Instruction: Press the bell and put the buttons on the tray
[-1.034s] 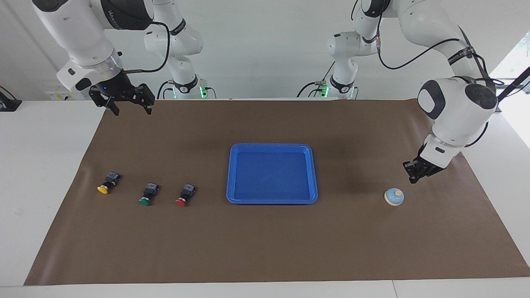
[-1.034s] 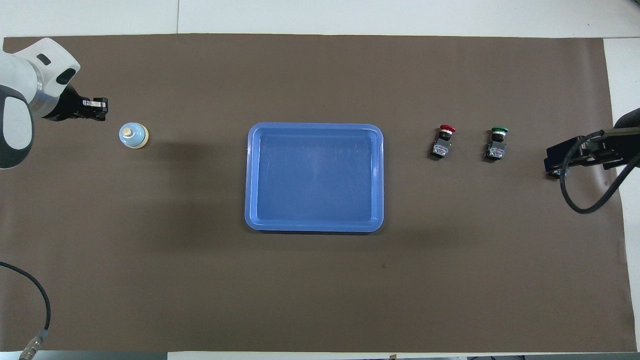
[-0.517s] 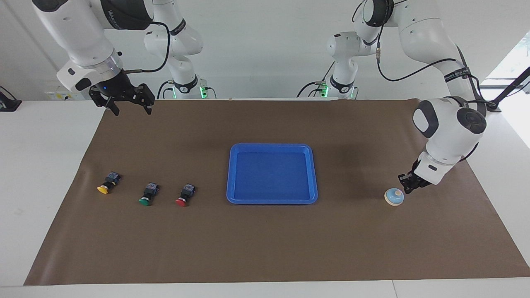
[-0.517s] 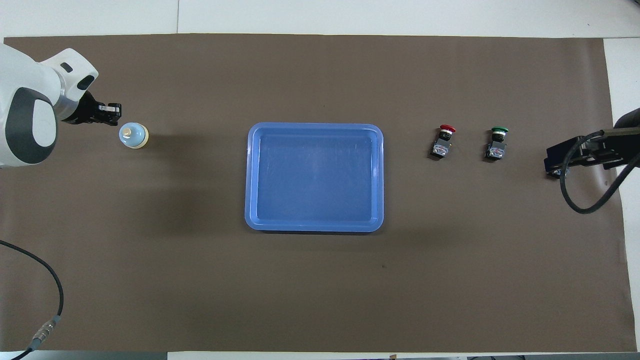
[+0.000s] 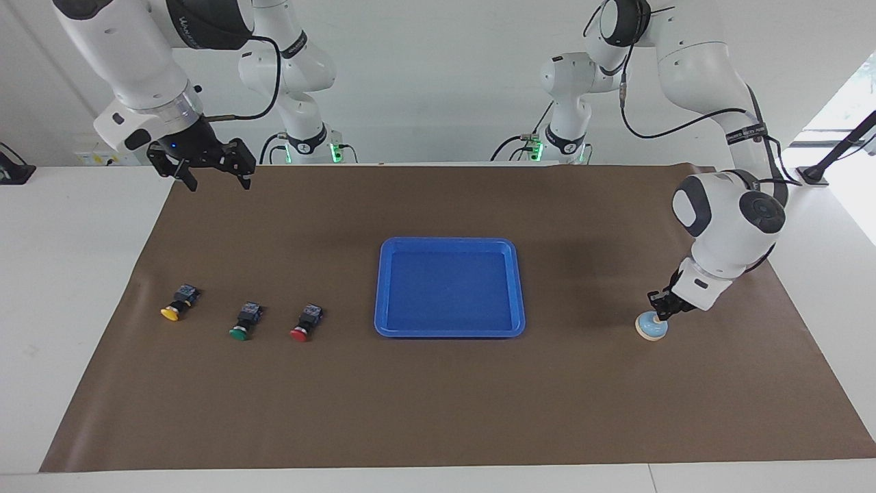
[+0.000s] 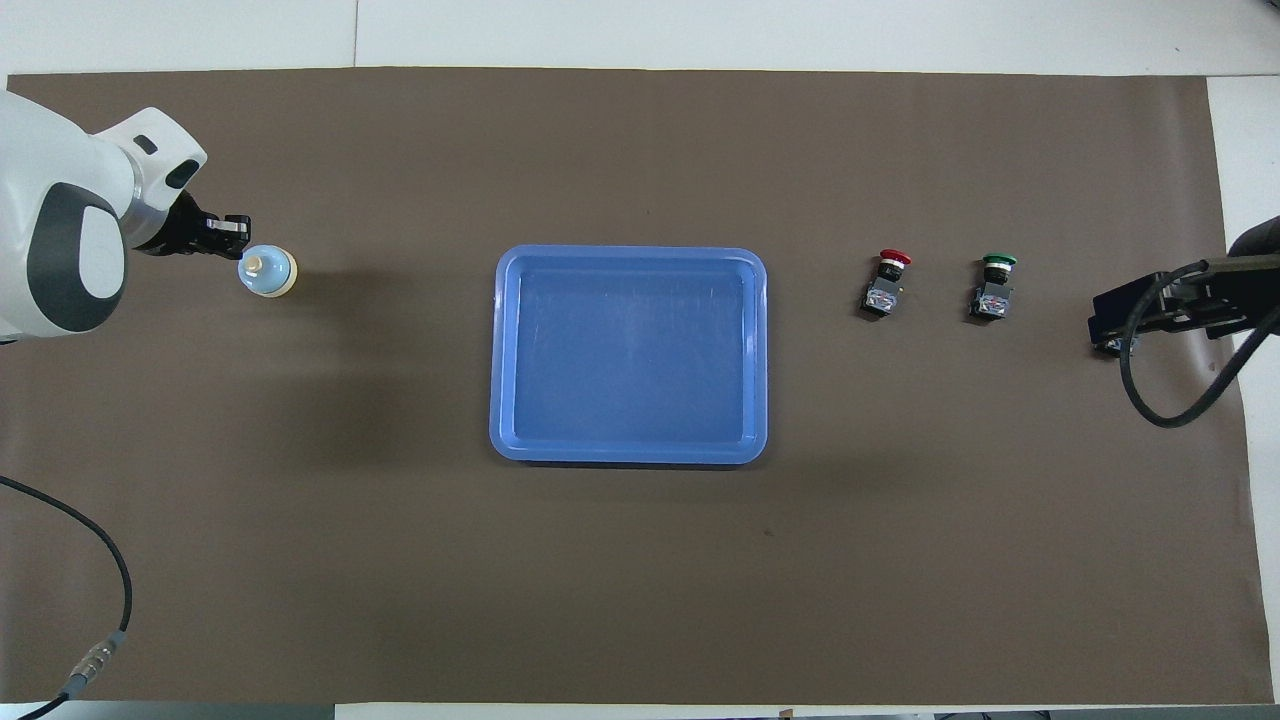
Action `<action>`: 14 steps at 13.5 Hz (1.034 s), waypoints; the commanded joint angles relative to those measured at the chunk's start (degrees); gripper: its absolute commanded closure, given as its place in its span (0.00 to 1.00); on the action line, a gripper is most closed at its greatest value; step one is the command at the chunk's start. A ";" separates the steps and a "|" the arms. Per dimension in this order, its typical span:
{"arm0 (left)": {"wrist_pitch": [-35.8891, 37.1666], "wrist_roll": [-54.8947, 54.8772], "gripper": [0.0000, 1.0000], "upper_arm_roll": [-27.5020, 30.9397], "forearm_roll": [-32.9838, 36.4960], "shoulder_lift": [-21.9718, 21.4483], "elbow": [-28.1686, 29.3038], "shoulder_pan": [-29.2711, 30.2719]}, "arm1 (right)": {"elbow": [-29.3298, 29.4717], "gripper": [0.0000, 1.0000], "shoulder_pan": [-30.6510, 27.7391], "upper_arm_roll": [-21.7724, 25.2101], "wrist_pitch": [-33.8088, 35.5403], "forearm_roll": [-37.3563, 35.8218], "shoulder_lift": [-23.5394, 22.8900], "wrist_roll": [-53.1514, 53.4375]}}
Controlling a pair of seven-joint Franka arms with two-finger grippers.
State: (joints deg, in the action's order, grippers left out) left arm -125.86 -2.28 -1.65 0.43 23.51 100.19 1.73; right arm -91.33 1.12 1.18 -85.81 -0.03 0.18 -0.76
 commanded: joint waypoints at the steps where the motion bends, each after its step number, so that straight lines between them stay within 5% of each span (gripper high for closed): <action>1: -5.51 0.79 1.00 0.15 0.80 -0.22 4.30 -0.15 | -1.13 0.00 -1.03 -0.56 -0.41 -0.05 1.05 -1.17; 8: 0.94 0.52 1.00 0.15 1.15 -2.67 2.13 -0.24 | -1.13 0.00 -1.03 -0.56 -0.41 -0.05 1.05 -1.17; 9: 3.67 0.52 0.96 0.07 1.07 -4.94 1.42 0.03 | -1.13 0.00 -1.03 -0.56 -0.41 -0.05 1.05 -1.17; 10: 5.70 0.87 0.75 0.06 0.98 -7.75 1.33 0.03 | -1.13 0.00 -1.03 -0.56 -0.41 -0.05 1.05 -1.17; 14: 13.44 0.96 0.47 -0.11 0.54 -18.82 1.24 -0.50 | -1.13 0.00 -1.03 -0.56 -0.41 -0.05 1.05 -1.17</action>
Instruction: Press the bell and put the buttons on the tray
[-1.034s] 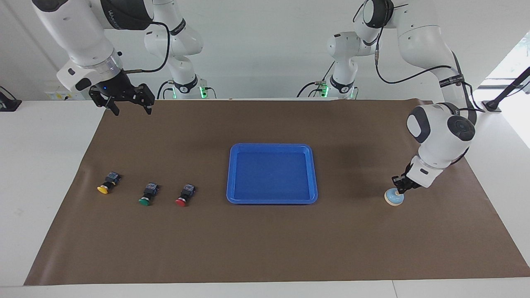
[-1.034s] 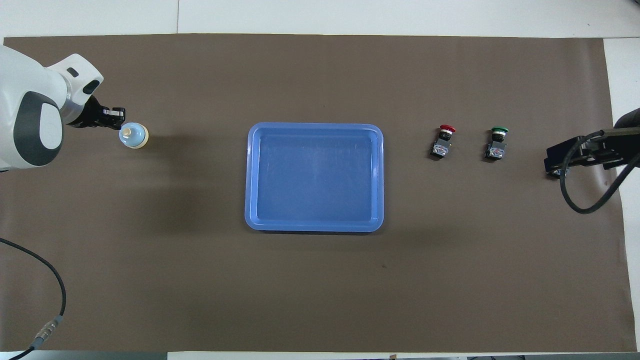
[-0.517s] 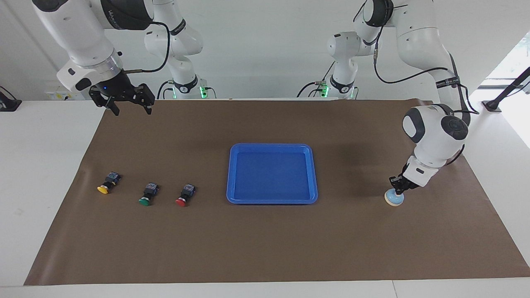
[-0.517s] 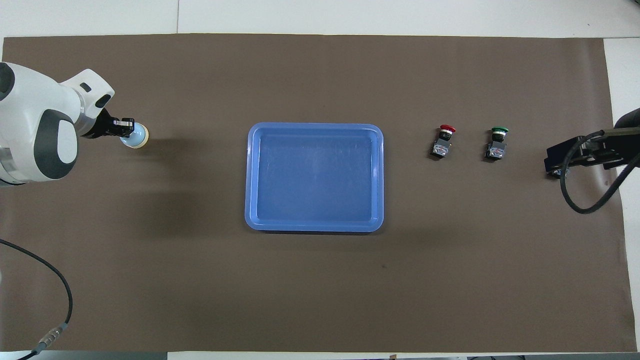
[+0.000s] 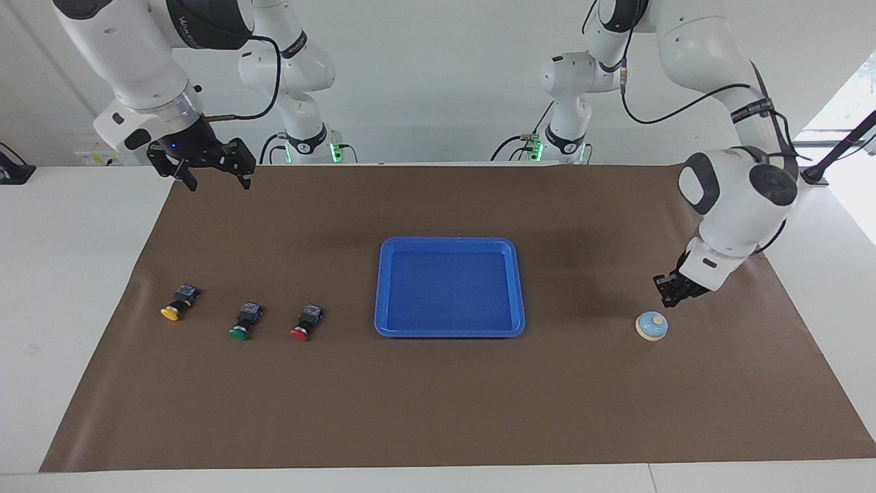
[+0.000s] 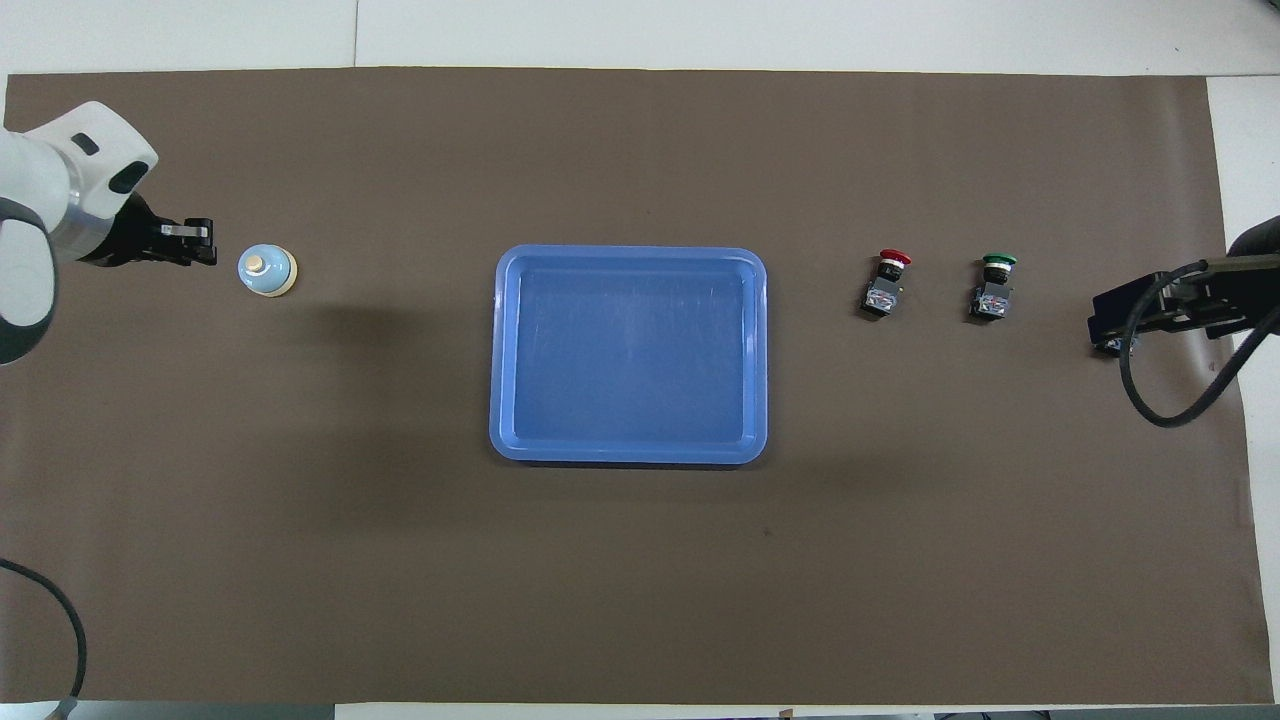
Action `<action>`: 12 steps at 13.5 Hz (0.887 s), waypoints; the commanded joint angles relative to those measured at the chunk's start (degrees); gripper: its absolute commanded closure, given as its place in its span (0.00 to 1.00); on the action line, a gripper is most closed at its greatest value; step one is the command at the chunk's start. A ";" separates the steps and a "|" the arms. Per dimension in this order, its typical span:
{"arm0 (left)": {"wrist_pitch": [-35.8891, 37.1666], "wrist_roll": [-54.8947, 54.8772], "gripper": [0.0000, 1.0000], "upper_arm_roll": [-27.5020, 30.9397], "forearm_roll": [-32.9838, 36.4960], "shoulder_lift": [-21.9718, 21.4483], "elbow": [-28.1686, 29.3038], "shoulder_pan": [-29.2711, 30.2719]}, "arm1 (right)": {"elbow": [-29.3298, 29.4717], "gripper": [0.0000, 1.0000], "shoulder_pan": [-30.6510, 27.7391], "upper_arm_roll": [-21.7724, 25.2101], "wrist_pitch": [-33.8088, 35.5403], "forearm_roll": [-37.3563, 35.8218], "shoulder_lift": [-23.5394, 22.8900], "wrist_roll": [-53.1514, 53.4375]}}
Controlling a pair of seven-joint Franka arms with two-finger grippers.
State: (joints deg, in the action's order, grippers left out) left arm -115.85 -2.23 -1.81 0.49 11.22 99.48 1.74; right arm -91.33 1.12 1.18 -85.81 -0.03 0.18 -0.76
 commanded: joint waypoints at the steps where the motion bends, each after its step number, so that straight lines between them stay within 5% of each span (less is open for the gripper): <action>1: 5.70 0.91 0.31 -0.04 0.48 -8.74 1.95 -0.59 | -1.13 0.00 -1.03 -0.56 -0.41 -0.05 1.05 -1.17; 3: 9.40 0.91 0.00 -0.12 0.39 -12.44 1.95 -0.77 | -1.13 0.00 -1.03 -0.56 -0.41 -0.05 1.05 -1.17; 7: 18.54 1.00 0.00 -0.30 0.22 -17.01 2.12 -0.86 | -1.13 0.00 -1.03 -0.56 -0.41 -0.05 1.05 -1.17; 12: 23.03 1.44 0.00 -0.39 -2.16 -16.41 -0.86 -0.94 | -1.13 0.00 -1.03 -0.56 -0.41 -0.05 1.05 -1.17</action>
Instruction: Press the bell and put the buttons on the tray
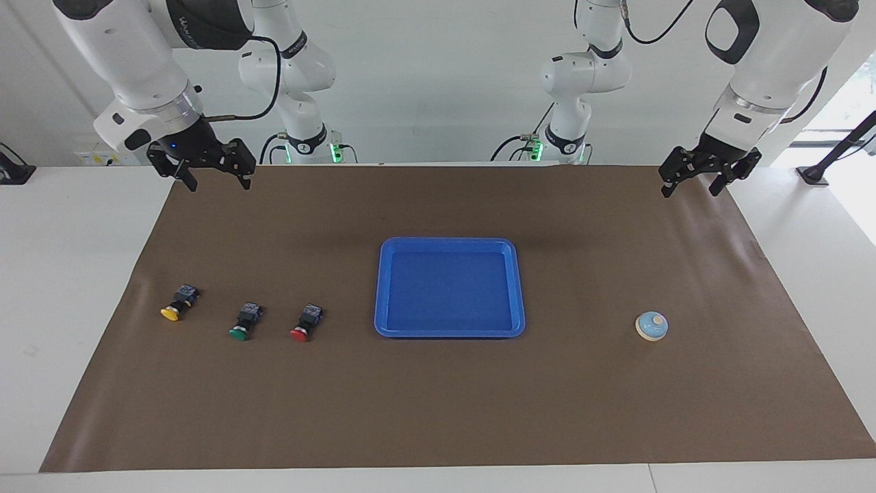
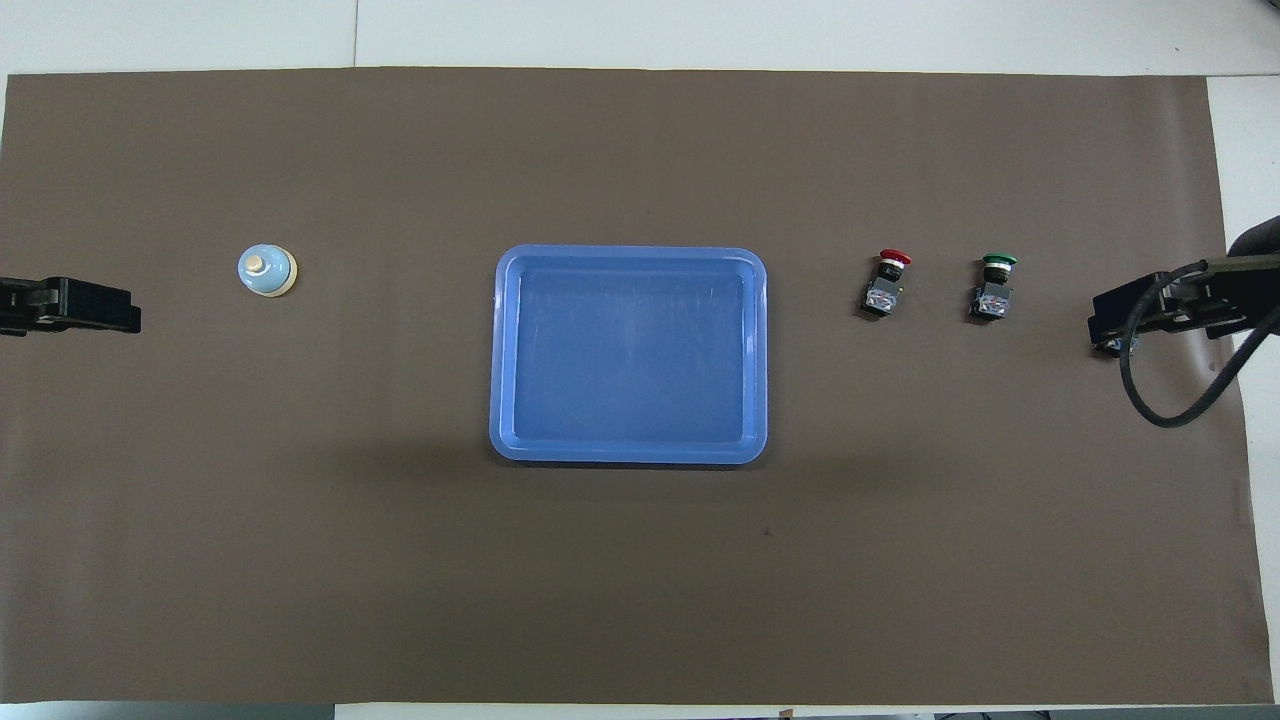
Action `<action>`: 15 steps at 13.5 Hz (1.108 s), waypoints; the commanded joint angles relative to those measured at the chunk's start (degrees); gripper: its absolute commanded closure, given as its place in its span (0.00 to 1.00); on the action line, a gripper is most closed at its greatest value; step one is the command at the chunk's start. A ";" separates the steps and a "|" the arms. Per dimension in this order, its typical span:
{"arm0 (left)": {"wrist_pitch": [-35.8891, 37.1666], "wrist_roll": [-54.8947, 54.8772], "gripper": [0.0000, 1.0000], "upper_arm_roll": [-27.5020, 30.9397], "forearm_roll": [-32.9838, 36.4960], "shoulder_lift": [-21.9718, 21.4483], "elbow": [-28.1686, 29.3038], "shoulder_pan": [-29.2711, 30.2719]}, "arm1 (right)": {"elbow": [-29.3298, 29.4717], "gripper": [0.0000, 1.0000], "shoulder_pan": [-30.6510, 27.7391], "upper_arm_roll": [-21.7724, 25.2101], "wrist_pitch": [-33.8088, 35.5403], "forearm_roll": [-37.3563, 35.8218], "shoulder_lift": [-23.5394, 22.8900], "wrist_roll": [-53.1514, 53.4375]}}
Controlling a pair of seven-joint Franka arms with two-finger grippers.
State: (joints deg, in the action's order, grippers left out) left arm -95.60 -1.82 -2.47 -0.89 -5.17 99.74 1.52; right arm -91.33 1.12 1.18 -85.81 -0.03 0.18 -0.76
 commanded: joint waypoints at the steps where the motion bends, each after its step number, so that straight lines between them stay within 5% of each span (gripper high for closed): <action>1: 3.13 1.03 0.00 0.27 -0.78 -0.10 -1.13 -0.99 | -1.13 0.00 -1.03 -0.56 -0.41 -0.05 1.05 -1.17; 15: 6.65 0.77 0.00 0.27 -0.78 -0.54 -0.69 -1.87 | -1.22 0.00 -1.74 -0.12 -0.32 -0.05 1.05 -1.43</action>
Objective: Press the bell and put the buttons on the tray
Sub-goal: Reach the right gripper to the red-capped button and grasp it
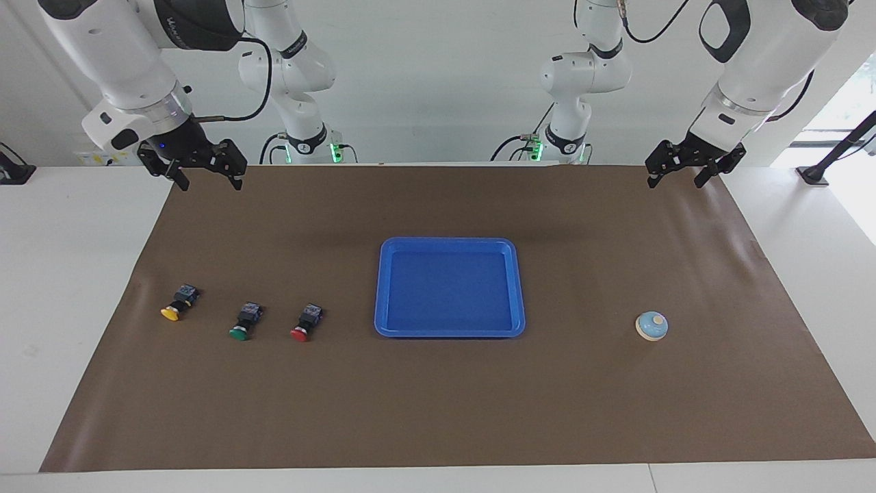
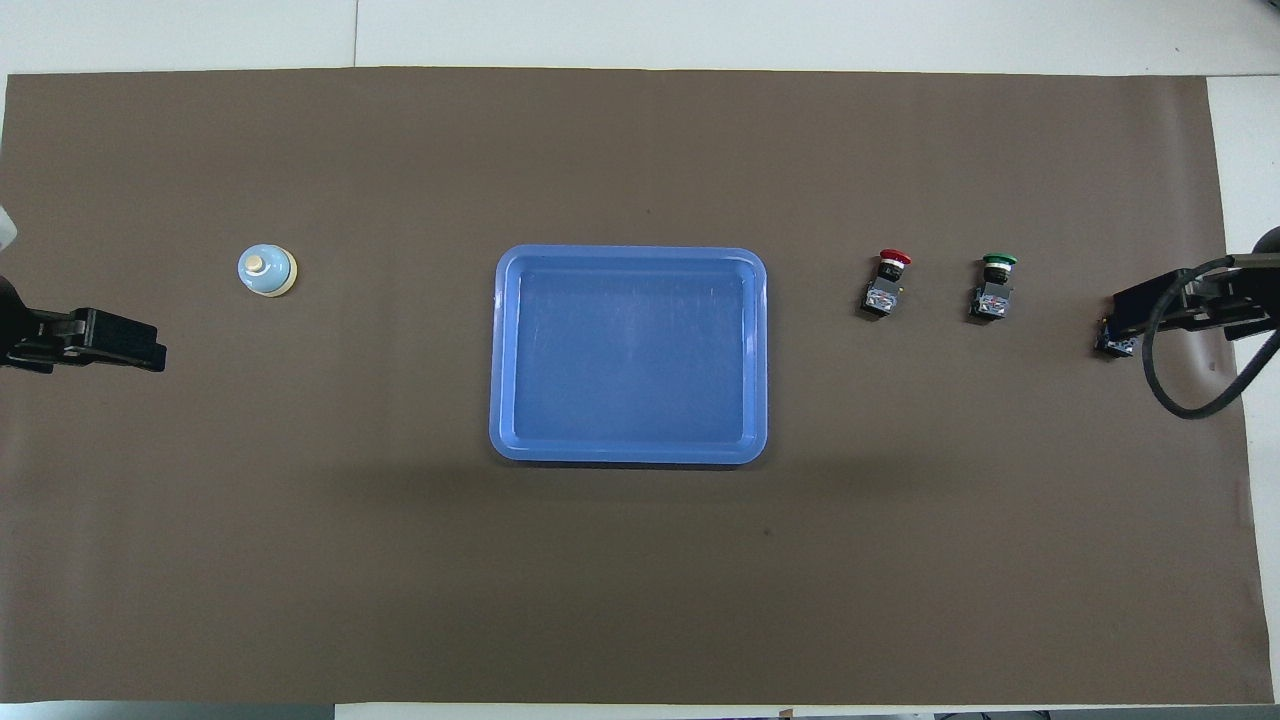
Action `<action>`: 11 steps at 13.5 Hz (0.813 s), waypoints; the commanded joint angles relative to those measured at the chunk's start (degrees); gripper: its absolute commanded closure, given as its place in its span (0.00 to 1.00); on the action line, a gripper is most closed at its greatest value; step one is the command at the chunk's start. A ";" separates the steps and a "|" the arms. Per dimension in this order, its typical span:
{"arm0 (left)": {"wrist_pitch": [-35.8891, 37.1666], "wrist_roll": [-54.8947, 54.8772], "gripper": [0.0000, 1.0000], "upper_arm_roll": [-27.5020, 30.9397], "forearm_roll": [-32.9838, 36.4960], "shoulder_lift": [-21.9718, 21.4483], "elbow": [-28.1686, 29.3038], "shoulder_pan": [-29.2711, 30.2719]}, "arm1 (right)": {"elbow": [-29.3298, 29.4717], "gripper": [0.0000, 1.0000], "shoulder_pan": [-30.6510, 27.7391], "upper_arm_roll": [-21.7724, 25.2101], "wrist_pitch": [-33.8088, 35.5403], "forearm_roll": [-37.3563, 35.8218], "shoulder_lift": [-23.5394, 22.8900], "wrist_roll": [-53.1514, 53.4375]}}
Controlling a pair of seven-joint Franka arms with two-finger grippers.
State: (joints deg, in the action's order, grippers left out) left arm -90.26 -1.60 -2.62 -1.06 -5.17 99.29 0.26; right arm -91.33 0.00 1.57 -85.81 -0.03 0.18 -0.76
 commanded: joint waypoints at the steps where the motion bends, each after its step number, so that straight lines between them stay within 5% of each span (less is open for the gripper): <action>1: 1.05 0.28 0.00 0.42 -0.61 -0.63 -0.06 -0.61 | -1.30 0.00 -0.62 -0.52 -0.41 -0.05 1.05 -1.52; 7: 0.61 0.54 0.00 0.77 -0.61 -0.71 -0.15 0.18 | -9.28 0.00 0.17 -0.95 -8.91 -0.14 3.16 0.49; 11: 0.61 0.54 0.00 0.77 -0.61 -0.71 -0.15 0.18 | -11.15 0.00 4.20 -1.13 -18.31 -0.14 -3.58 13.20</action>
State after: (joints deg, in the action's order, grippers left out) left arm -90.24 -1.59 -1.98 -1.06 -5.21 99.24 0.36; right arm -101.33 2.44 0.70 -99.72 -0.02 -0.29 6.54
